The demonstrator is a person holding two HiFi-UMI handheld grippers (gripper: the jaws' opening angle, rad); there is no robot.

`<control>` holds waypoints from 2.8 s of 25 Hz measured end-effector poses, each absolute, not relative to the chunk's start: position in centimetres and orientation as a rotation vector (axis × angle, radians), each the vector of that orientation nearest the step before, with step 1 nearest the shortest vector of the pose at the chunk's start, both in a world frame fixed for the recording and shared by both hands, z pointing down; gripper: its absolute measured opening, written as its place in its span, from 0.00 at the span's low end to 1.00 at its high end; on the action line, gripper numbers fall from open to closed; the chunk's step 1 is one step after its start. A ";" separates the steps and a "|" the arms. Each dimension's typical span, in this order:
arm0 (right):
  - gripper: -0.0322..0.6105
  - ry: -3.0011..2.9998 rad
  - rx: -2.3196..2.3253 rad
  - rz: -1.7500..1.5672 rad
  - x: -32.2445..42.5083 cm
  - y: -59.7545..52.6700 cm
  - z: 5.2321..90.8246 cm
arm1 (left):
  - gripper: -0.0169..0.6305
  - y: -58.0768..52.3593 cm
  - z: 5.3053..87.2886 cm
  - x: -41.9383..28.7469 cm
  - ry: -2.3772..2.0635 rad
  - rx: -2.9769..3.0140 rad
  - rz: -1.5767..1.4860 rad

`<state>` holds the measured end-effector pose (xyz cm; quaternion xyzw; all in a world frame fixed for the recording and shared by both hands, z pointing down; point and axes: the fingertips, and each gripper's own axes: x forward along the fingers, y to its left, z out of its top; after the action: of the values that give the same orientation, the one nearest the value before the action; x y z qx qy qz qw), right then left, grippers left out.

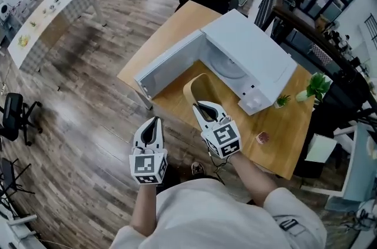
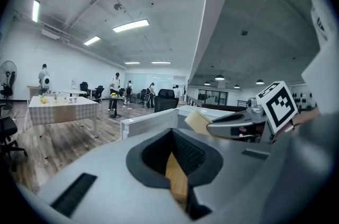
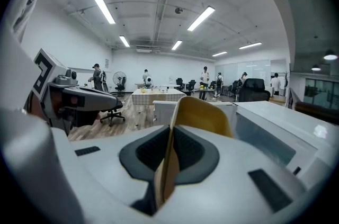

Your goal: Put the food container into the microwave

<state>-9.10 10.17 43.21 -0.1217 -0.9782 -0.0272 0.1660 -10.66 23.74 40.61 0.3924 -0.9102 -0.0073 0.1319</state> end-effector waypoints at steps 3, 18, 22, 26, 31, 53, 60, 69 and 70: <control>0.09 -2.783 -0.264 -0.067 -10.3 10.4 43.3 | 0.04 23.7 40.7 -12.7 -2.599 1.217 -0.019; 0.09 -2.658 0.098 -0.105 -6.2 10.4 46.4 | 0.04 20.3 44.3 -13.9 -2.270 1.619 0.019; 0.09 -2.632 0.119 -0.090 -6.2 9.4 47.6 | 0.04 18.8 45.6 -14.0 -2.216 1.648 0.048; 0.09 -2.622 0.095 -0.083 -6.8 7.4 48.7 | 0.05 16.9 47.0 -14.3 -2.198 1.624 0.083; 0.09 -2.613 0.003 -0.028 -8.4 5.3 50.2 | 0.04 15.0 49.3 -15.3 -2.189 1.539 0.126; 0.10 -2.531 -0.184 -0.048 -13.9 -1.4 54.4 | 0.04 7.6 54.7 -18.6 -2.176 1.369 0.218; 0.10 -2.500 -0.177 -0.085 -15.4 -1.4 55.4 | 0.05 7.8 55.7 -19.9 -2.164 1.366 0.231; 0.10 -2.469 -0.133 -0.168 -17.5 -1.9 56.8 | 0.04 7.8 58.2 -21.1 -2.113 1.399 0.228; 0.10 -2.464 -0.129 -0.183 -17.6 -2.1 56.9 | 0.04 7.8 58.4 -21.0 -2.106 1.402 0.227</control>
<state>-17.60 -2.07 56.88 -0.0491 -0.9409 -0.0697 0.3277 -21.04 7.77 58.36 0.5273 -0.7918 0.0855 0.2962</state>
